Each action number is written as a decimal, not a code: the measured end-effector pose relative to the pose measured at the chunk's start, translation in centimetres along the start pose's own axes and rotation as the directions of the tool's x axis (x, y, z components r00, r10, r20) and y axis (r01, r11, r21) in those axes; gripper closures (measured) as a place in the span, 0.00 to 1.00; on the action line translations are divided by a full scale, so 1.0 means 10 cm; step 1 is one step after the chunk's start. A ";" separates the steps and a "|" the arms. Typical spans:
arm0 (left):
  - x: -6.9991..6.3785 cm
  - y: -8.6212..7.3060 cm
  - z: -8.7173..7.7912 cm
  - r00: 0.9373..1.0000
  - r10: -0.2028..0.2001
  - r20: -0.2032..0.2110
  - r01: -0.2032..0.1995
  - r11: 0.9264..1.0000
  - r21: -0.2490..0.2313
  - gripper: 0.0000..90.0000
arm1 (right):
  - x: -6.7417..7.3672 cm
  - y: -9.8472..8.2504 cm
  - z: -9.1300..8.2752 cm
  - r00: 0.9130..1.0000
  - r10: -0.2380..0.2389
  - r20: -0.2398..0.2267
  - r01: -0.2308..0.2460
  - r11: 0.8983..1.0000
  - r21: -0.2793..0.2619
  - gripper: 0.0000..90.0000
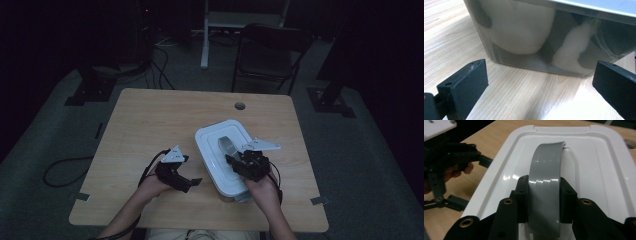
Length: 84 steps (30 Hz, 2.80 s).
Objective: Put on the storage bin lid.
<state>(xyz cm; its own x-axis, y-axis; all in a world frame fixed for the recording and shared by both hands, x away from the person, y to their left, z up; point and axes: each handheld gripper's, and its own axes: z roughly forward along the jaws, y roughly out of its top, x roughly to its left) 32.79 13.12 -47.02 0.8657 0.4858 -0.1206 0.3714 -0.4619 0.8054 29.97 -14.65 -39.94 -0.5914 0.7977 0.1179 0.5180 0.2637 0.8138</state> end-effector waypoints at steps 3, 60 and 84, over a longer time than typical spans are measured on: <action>0.00 0.00 0.01 1.000 -0.005 -0.004 0.005 1.000 0.003 0.01 | -0.02 0.04 0.05 1.000 -0.023 0.004 0.023 0.999 0.029 0.75; 0.17 0.07 0.06 0.994 -0.092 -0.056 0.089 0.995 -0.055 0.01 | -0.77 0.18 -0.41 0.988 0.054 0.147 -0.027 0.984 -0.178 0.14; 0.16 0.06 0.21 0.992 -0.106 -0.070 0.103 0.994 -0.047 0.01 | -1.48 -0.33 0.06 0.943 0.129 0.307 -0.095 0.988 -0.123 0.15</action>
<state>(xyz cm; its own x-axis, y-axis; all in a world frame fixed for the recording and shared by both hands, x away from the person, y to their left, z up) 35.06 12.05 -47.97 0.7962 0.5823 -0.1644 0.4422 -0.3747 0.8149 37.36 -26.98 -44.65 -0.3010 0.9527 0.0411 0.4918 0.1182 0.8627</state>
